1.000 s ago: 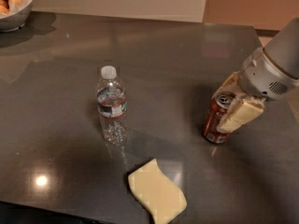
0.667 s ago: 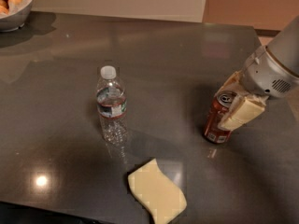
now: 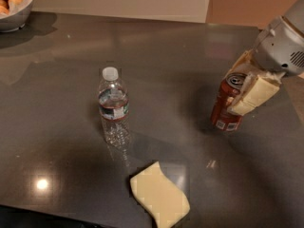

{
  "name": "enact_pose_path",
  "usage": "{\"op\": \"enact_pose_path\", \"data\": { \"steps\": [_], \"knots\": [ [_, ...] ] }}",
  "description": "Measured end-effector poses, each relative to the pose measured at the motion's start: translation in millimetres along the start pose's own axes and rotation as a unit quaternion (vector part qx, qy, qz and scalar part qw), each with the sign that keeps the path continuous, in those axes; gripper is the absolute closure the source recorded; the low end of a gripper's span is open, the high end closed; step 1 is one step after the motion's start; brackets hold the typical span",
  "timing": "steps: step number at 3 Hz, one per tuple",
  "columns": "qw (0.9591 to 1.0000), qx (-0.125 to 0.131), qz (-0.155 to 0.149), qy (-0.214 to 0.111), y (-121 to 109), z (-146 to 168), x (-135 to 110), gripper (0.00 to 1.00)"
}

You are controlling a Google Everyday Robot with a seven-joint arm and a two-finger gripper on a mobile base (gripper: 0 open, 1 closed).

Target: Pick coke can

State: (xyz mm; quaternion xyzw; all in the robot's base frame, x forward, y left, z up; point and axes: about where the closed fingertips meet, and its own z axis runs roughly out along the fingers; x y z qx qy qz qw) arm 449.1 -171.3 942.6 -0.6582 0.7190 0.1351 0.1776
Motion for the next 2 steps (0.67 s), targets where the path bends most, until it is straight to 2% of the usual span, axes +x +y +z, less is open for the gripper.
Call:
{"op": "enact_pose_path", "data": {
  "steps": [1, 2],
  "knots": [
    [0.9992, 0.026, -0.021, -0.022, -22.3, -43.4, -25.1, 1.00],
    [0.9987, 0.038, -0.022, -0.027, -28.2, -43.9, -29.1, 1.00]
  ]
}}
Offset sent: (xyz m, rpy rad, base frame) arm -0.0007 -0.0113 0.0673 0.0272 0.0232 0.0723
